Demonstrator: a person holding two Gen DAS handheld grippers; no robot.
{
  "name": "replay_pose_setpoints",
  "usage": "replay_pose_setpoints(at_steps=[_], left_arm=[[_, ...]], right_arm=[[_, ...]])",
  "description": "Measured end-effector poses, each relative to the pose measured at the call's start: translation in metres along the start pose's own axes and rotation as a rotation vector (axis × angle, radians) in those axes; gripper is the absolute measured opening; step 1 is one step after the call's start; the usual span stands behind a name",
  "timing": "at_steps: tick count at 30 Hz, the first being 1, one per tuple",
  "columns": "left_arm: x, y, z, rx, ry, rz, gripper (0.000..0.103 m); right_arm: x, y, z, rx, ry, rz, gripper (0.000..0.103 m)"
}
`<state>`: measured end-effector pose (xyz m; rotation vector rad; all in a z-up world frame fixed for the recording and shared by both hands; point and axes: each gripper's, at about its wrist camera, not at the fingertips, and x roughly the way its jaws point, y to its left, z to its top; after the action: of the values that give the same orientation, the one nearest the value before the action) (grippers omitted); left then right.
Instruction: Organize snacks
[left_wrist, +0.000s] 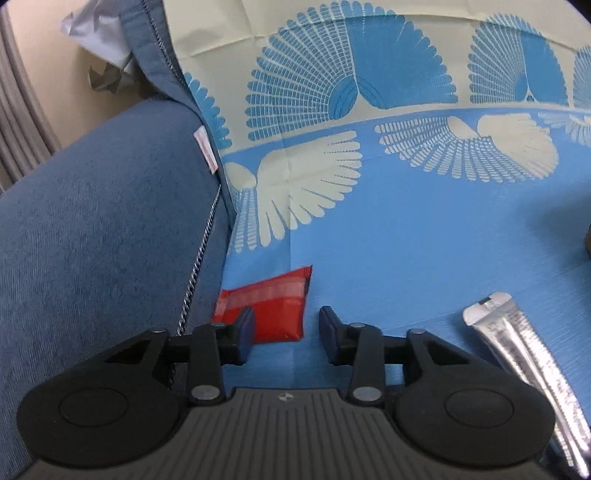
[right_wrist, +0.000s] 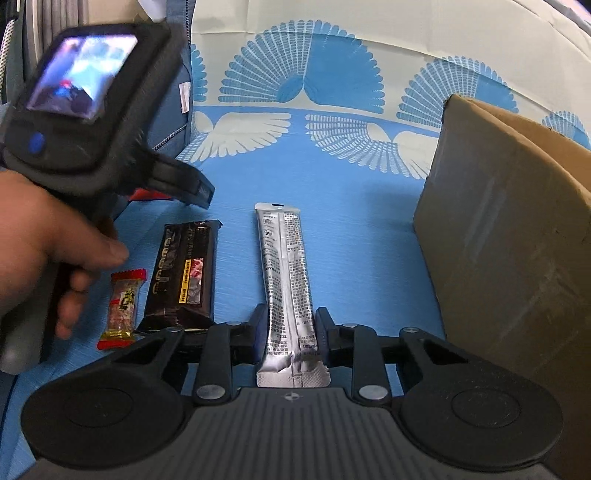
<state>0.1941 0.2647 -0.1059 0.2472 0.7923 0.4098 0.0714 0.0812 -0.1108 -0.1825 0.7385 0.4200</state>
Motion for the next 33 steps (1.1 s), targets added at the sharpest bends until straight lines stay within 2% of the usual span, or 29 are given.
replay_pose_setpoints(at_steps=[1, 3, 7, 10, 13, 16, 19, 23, 28, 30, 33], left_arm=[[0.001, 0.000, 0.000, 0.005, 0.007, -0.001, 0.011], [-0.001, 0.004, -0.001, 0.001, 0.004, -0.005, 0.004], [-0.022, 0.017, 0.005, -0.048, -0.040, -0.004, 0.001], [-0.051, 0.033, 0.012, -0.109, -0.092, -0.036, 0.000], [-0.085, 0.051, 0.012, -0.186, -0.131, -0.123, 0.000], [-0.118, 0.070, 0.003, -0.283, -0.131, -0.222, 0.000], [-0.149, 0.092, -0.013, -0.397, -0.111, -0.355, 0.000], [-0.179, 0.107, -0.043, -0.501, -0.029, -0.540, 0.000], [-0.183, 0.103, -0.079, -0.543, 0.199, -0.682, 0.000], [-0.175, 0.093, -0.086, -0.499, 0.305, -0.679, 0.000], [-0.166, 0.087, -0.087, -0.440, 0.351, -0.582, 0.003]], right_arm=[[0.000, 0.000, 0.000, 0.000, 0.001, 0.000, 0.028], [-0.001, 0.000, -0.001, -0.003, 0.003, 0.000, 0.028], [-0.006, -0.002, -0.002, -0.004, 0.012, 0.000, 0.028], [-0.013, -0.002, -0.002, -0.016, 0.013, 0.008, 0.028], [-0.026, -0.002, -0.002, -0.039, 0.010, 0.023, 0.028], [-0.042, -0.002, -0.006, -0.055, 0.028, 0.052, 0.028], [-0.059, -0.003, -0.010, -0.061, 0.084, 0.102, 0.028], [-0.088, -0.007, -0.020, -0.060, 0.151, 0.148, 0.028], [-0.117, -0.014, -0.039, -0.028, 0.210, 0.172, 0.029], [-0.121, -0.017, -0.047, -0.007, 0.229, 0.171, 0.029], [-0.119, -0.016, -0.050, 0.001, 0.252, 0.171, 0.030]])
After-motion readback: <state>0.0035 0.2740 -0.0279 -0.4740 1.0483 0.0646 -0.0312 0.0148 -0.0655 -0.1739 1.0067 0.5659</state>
